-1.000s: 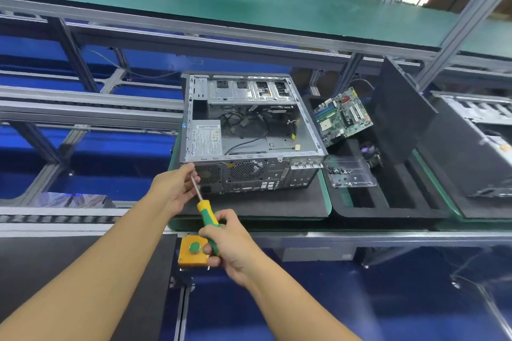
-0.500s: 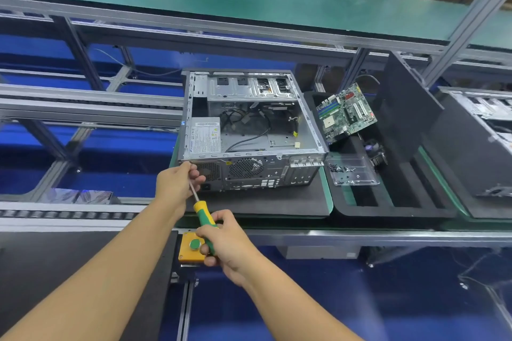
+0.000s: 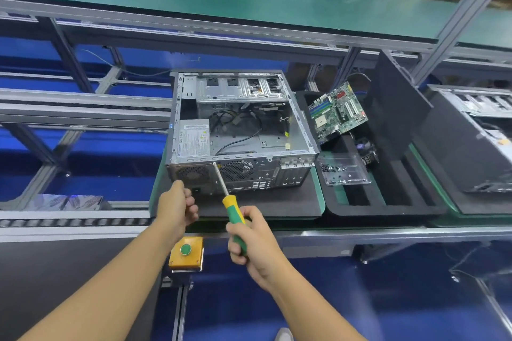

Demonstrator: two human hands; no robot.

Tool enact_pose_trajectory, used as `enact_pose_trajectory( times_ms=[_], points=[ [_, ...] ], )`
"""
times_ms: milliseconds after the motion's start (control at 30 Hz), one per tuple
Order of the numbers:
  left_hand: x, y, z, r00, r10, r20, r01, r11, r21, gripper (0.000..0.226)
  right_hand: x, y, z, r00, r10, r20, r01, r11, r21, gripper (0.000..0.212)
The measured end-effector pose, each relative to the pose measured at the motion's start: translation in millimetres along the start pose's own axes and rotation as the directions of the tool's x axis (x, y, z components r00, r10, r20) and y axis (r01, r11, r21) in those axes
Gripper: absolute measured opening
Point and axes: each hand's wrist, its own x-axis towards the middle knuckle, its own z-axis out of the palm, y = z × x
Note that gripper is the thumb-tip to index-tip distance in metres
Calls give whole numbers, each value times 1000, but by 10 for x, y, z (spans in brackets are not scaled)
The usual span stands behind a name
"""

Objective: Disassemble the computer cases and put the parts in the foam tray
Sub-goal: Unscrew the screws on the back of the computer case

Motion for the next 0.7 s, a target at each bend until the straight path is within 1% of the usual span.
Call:
enact_pose_trajectory(
  times_ms=[67,100,133,200,267,300,333,400,467,500,533,567,600,633,700],
  points=[
    [-77,-142,256,989,-17,146,-5,989,145,30,34,-133,-214,997,-53,-52,57,995,81,22],
    [-132,-209,432,969,-39,244,-16,976,217,31,49,-221,-332,994,-74,-83,83,989,119,22],
    [-197,-271,624,936,-66,346,-39,957,286,30,59,-318,-463,989,-93,-112,109,982,155,21],
    [-327,-377,1030,840,-107,532,-125,915,382,27,58,-521,-751,980,-130,-151,161,964,211,14],
    [-419,-462,1451,750,-113,652,-209,894,396,25,31,-698,-1085,966,-163,-201,208,951,228,4],
    [-443,-499,1663,732,-103,673,-234,890,390,24,10,-774,-1259,955,-172,-240,227,948,224,7],
    [-457,-539,1879,735,-86,673,-253,885,390,22,-14,-838,-1440,942,-181,-281,246,945,216,11],
    [-462,-642,2325,757,-58,651,-285,867,409,13,-63,-942,-1801,907,-208,-366,290,939,184,13],
    [-440,-780,2768,791,-16,612,-324,837,441,7,-110,-1010,-2164,868,-217,-447,304,943,132,13],
    [-409,-840,2969,810,35,586,-376,797,472,3,-134,-1033,-2339,851,-211,-480,297,949,108,14],
    [-352,-885,3151,818,115,564,-457,726,514,5,-159,-1047,-2506,839,-207,-504,286,954,85,15],
    [-283,-912,3303,804,198,561,-544,626,558,7,-179,-1054,-2666,831,-203,-518,273,960,62,16],
    [-208,-923,3432,775,265,574,-615,527,586,9,-196,-1059,-2815,826,-200,-527,259,965,41,15],
    [-128,-927,3545,749,303,589,-657,451,604,11,-207,-1065,-2949,823,-193,-534,243,970,24,15],
    [37,-940,3726,725,321,610,-689,352,634,16,-218,-1076,-3169,820,-171,-547,211,977,10,16]
  ],
)
